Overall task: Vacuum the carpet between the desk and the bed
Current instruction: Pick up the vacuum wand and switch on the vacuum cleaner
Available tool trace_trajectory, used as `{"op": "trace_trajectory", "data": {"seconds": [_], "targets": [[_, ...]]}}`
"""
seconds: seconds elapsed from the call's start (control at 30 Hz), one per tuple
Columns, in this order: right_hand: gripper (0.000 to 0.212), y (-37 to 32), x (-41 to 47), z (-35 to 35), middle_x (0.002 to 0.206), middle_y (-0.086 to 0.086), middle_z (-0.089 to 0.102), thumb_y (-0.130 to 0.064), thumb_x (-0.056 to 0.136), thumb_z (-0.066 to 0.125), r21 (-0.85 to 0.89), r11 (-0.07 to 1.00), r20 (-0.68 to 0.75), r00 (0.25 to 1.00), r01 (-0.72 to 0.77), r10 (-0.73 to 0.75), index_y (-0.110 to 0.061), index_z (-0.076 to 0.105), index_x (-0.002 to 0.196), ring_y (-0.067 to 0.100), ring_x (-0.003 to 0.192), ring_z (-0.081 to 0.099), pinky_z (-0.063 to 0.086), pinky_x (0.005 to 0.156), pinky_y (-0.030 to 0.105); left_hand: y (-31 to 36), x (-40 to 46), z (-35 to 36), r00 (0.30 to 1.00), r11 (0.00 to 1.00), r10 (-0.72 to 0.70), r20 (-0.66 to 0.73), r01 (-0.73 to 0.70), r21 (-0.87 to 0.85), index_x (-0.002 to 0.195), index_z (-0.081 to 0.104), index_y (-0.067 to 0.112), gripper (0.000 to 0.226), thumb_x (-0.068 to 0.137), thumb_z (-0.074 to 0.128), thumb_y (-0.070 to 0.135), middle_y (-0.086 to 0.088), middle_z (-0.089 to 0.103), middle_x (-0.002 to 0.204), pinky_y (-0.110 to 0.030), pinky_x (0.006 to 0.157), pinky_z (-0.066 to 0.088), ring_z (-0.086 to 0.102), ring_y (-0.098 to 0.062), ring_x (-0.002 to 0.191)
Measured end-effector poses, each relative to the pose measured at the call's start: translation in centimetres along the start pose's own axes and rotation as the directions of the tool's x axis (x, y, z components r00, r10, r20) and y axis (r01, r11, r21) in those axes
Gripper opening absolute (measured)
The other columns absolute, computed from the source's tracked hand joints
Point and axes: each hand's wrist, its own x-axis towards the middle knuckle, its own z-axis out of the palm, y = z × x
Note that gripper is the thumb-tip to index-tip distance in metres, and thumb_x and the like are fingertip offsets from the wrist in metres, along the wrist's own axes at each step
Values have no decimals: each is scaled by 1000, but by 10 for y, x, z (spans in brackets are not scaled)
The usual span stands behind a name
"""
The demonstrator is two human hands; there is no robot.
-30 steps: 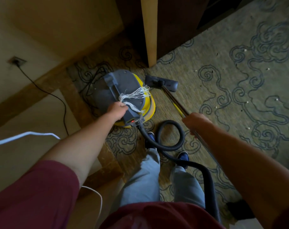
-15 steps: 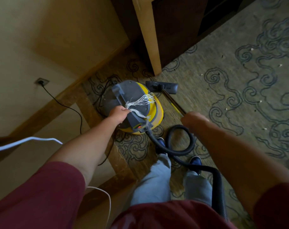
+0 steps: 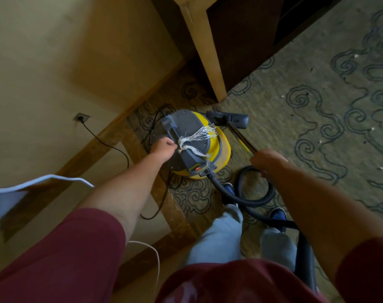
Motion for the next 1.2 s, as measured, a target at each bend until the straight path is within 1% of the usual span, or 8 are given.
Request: {"op": "trace_trajectory", "data": {"seconds": [0.2, 0.37, 0.5, 0.63, 0.8, 0.9, 1.0, 1.2], "targets": [[13, -3, 7, 12, 93, 7, 65, -20, 85, 49, -48, 998, 7, 1000, 28, -28, -17, 61, 83, 29, 93, 68, 57, 85, 43, -15, 16, 24, 994, 989, 84, -73, -75, 125, 130, 59, 17, 42, 89, 67, 22, -17, 55, 134, -36, 107, 43, 54, -32, 125], [22, 1, 24, 20, 73, 7, 66, -20, 85, 48, -66, 998, 43, 999, 17, -14, -13, 62, 70, 24, 64, 64, 56, 61, 32, -27, 22, 50, 994, 971, 91, -55, -76, 227, 131, 56, 25, 45, 87, 68, 30, -13, 51, 134, -36, 100, 45, 55, -35, 121], [25, 8, 38, 26, 59, 8, 68, -21, 83, 52, -47, 999, 60, 998, -14, 17, -8, 66, 69, 21, 45, 65, 50, 44, 25, -40, 17, 75, 934, 789, 349, -70, -253, 559, 134, 53, 26, 54, 83, 70, 35, -8, 42, 144, -44, 99, 45, 47, -35, 125], [24, 20, 53, 37, 61, 4, 69, -23, 84, 55, -14, 1000, 88, 996, -12, 14, -5, 70, 83, 17, 47, 65, 49, 46, 25, -39, 21, 105, 869, 629, 495, -7, -353, 693, 138, 50, 24, 65, 80, 72, 43, -7, 35, 155, -50, 111, 32, 26, -32, 145], [21, 23, 78, 47, 46, 6, 65, -22, 83, 55, 55, 996, 94, 994, -69, 64, -8, 68, 73, 18, 33, 62, 46, 38, 21, -35, 37, 139, 856, 514, 509, 90, -386, 766, 150, 37, 23, 80, 82, 67, 53, -9, 22, 163, -55, 121, 14, 5, -33, 153], [24, 23, 96, 59, 60, 8, 68, -23, 85, 52, 85, 995, 100, 994, -53, 44, -7, 67, 75, 20, 46, 64, 49, 42, 23, -41, 44, 154, 854, 462, 509, 106, -375, 804, 154, 28, 22, 87, 83, 65, 56, -11, 23, 163, -59, 121, 11, 4, -34, 153], [25, 25, 107, 71, 63, 11, 72, -22, 85, 53, 140, 989, 107, 993, -56, 42, -5, 69, 76, 26, 52, 70, 62, 59, 37, -49, 52, 163, 859, 424, 502, 101, -347, 836, 155, 24, 22, 93, 81, 64, 62, -12, 21, 164, -62, 119, 9, 3, -35, 153], [29, 32, 128, 83, 48, 7, 69, -23, 84, 49, 126, 989, 152, 986, -82, 63, -6, 70, 72, 24, 49, 68, 52, 52, 27, -63, 66, 185, 851, 363, 520, 68, -292, 885, 158, 16, 19, 101, 80, 60, 66, -16, 15, 165, -65, 118, 8, 6, -35, 153]]}}
